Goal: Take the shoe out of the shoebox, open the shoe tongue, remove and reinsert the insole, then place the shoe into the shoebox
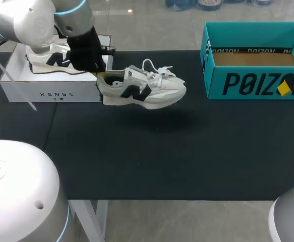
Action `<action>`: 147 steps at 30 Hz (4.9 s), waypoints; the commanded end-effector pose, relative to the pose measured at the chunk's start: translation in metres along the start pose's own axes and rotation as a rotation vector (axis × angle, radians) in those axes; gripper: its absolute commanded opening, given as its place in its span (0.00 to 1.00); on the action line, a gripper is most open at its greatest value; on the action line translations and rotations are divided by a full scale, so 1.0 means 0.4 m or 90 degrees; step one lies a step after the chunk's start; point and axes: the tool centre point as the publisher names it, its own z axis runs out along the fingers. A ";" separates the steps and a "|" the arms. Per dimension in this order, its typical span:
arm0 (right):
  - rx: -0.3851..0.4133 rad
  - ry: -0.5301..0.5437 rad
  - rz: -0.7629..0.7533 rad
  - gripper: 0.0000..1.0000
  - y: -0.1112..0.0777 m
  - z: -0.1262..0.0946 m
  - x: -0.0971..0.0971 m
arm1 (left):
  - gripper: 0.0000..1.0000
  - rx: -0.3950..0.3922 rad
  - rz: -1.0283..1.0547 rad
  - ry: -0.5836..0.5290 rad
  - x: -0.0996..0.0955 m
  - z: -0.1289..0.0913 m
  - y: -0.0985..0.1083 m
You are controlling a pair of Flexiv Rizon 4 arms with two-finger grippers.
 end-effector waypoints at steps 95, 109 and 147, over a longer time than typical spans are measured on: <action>0.004 0.001 0.000 1.00 0.007 0.001 -0.002 | 1.00 -0.013 -0.214 -0.125 -0.012 0.009 -0.239; 0.004 0.001 0.000 1.00 0.007 0.001 -0.002 | 1.00 -0.013 -0.214 -0.125 -0.012 0.009 -0.239; 0.004 0.001 0.000 1.00 0.007 0.001 -0.002 | 1.00 0.552 -0.443 -0.782 -0.062 0.137 -0.360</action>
